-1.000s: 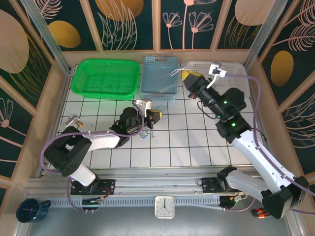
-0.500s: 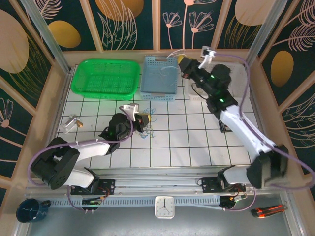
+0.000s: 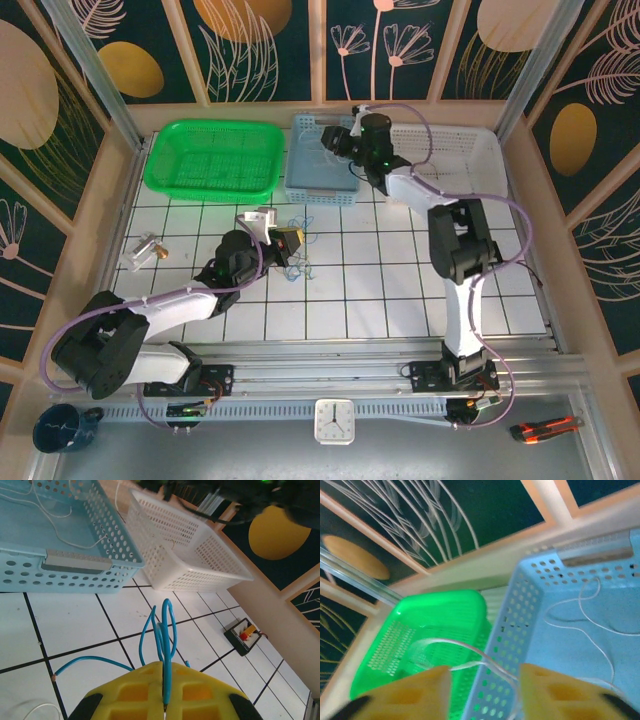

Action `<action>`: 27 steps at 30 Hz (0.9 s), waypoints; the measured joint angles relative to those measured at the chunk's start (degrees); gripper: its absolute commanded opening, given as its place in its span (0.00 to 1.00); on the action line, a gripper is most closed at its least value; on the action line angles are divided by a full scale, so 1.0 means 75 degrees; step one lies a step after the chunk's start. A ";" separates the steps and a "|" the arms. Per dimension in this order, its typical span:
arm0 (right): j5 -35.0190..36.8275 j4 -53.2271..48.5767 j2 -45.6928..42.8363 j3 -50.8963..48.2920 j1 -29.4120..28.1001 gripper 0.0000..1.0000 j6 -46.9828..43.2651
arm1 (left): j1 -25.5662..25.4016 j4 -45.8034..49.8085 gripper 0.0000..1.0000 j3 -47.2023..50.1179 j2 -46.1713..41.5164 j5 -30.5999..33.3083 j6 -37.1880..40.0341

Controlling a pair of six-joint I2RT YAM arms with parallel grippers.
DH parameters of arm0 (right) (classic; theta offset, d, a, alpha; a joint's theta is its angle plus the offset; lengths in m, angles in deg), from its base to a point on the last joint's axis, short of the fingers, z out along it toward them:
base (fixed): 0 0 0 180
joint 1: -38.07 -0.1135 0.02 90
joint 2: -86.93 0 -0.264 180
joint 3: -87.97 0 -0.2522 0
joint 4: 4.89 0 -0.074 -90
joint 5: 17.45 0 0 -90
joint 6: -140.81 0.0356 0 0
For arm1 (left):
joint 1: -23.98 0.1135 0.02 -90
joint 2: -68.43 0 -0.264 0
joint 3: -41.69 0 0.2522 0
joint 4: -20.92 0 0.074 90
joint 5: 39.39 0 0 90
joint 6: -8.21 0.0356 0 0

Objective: Untangle the cables

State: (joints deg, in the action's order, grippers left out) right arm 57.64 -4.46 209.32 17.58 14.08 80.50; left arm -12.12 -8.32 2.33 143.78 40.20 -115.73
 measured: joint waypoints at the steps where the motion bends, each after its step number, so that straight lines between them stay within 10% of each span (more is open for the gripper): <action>1: 0.0012 -0.0192 0.0242 0.0236 0.0000 0.64 -0.0058 | 0.0000 0.0000 0.00 0.0000 0.0000 0.0003 -0.0020; 16: -0.0452 -0.0918 -0.0568 -0.0055 -0.0023 0.79 -0.0597 | 0.0000 0.0146 0.00 0.0000 0.0017 0.0000 -0.0146; 27: 0.1075 -0.4322 0.0979 0.4456 -0.0562 0.86 -0.2562 | 0.0000 0.0102 0.00 -0.0029 0.0152 -0.0003 -0.0347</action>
State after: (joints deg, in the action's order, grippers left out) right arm 65.70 -36.87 216.66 51.00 9.86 61.29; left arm -12.12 -7.55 2.11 144.91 40.17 -118.33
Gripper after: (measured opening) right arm 0.846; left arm 0.044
